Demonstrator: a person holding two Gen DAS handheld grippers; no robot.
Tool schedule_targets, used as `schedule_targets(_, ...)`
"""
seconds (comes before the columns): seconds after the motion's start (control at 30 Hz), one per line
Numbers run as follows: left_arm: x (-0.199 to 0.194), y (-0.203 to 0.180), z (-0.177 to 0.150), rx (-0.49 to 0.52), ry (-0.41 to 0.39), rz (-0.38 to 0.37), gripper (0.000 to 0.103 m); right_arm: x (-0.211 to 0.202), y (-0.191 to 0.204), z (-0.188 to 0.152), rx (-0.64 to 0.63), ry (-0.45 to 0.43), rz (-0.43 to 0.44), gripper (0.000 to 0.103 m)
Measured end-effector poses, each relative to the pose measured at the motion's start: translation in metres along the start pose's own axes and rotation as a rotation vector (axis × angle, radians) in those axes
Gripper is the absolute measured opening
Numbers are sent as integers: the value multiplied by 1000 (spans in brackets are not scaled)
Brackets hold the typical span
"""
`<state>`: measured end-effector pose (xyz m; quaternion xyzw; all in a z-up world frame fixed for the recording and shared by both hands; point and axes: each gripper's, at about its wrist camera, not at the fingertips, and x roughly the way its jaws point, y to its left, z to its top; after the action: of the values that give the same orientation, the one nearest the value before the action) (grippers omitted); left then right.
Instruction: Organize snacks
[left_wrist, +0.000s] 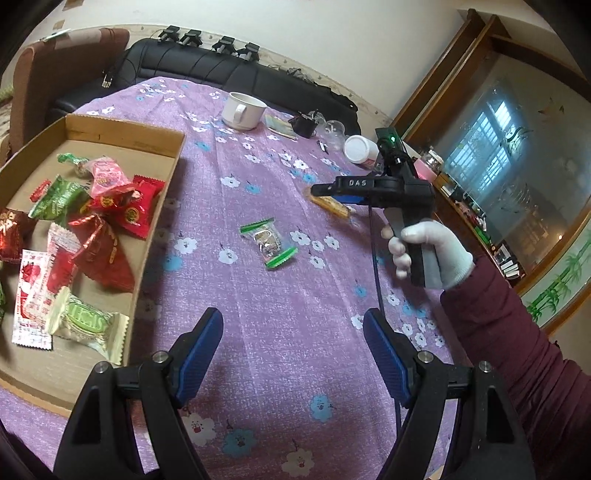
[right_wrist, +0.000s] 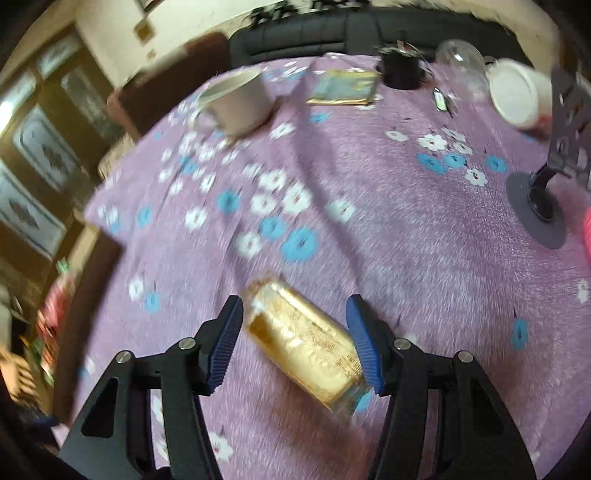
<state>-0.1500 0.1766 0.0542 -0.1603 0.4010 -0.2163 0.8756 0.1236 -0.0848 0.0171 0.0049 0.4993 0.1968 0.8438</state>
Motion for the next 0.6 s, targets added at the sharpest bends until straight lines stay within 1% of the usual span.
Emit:
schedule_targets(0.07,0,-3,-2,4,3,2,78,-1,13,-8,-38,5,-27,69)
schedule_targets(0.17,-5,-10,-1,21,-2,16,78,2,31,-21,-128,4,-130,69)
schedule_targets(0.2,-7,-13,1,31,-3,25,78,1,35,-27,-147,2,-152,66)
schedule_targets(0.23,-8,-14,2,38,-3,33,78,-3,37,-32,-144,3,-146,62)
schedule_targets(0.27,-7,-17,4,50,-4,43,78,-7,38,-38,-139,1,-149,49)
schedule_targets(0.3,-7,-19,6,59,-4,52,78,-12,39,-45,-133,0,-153,40)
schedule_targets(0.37,0,-24,12,69,10,59,78,-22,37,-59,-107,-6,-149,38)
schedule_targets(0.4,6,-26,16,76,20,62,78,-29,34,-65,-89,-24,-138,36)
schedule_targets(0.47,18,-32,21,98,39,79,78,-38,28,-76,-34,-36,-92,36)
schedule_targets(0.57,48,-38,33,124,81,97,78,-49,20,-91,14,-103,-33,36)
schedule_targets(0.6,57,-39,37,129,93,110,78,-51,17,-95,25,-129,-1,36)
